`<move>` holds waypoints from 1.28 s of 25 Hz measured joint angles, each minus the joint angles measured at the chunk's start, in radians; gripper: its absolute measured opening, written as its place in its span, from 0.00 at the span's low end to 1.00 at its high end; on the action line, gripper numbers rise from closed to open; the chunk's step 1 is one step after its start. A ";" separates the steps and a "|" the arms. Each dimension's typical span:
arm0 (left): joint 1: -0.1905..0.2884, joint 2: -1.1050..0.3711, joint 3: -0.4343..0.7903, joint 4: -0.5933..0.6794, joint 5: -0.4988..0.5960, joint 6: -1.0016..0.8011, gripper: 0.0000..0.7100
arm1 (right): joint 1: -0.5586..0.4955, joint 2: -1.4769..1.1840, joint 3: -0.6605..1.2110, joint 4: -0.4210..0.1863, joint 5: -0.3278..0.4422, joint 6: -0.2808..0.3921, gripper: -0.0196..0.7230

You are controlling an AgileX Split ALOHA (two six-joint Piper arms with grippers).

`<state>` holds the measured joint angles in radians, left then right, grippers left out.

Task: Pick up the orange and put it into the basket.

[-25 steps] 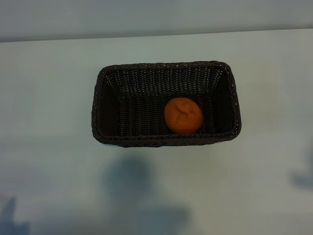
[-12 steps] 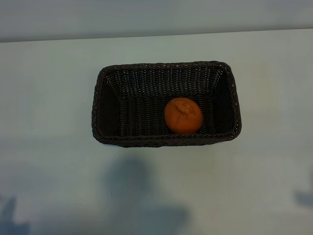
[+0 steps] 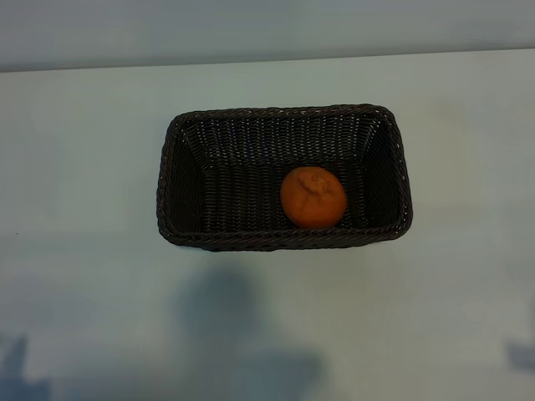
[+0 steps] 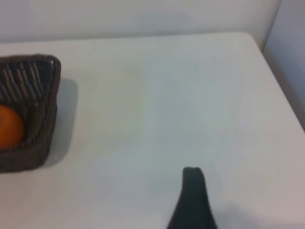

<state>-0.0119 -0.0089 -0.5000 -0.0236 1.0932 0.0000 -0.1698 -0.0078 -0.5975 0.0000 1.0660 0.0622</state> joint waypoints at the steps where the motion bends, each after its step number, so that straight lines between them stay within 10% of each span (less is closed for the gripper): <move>1: 0.000 0.000 0.000 0.000 0.000 0.000 0.83 | 0.000 0.000 0.009 0.000 0.007 0.000 0.74; 32: 0.000 0.000 0.000 0.000 0.000 -0.006 0.83 | 0.000 0.000 0.110 0.000 0.005 -0.002 0.74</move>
<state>-0.0119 -0.0089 -0.5000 -0.0236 1.0932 -0.0055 -0.1698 -0.0078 -0.4879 0.0000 1.0708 0.0603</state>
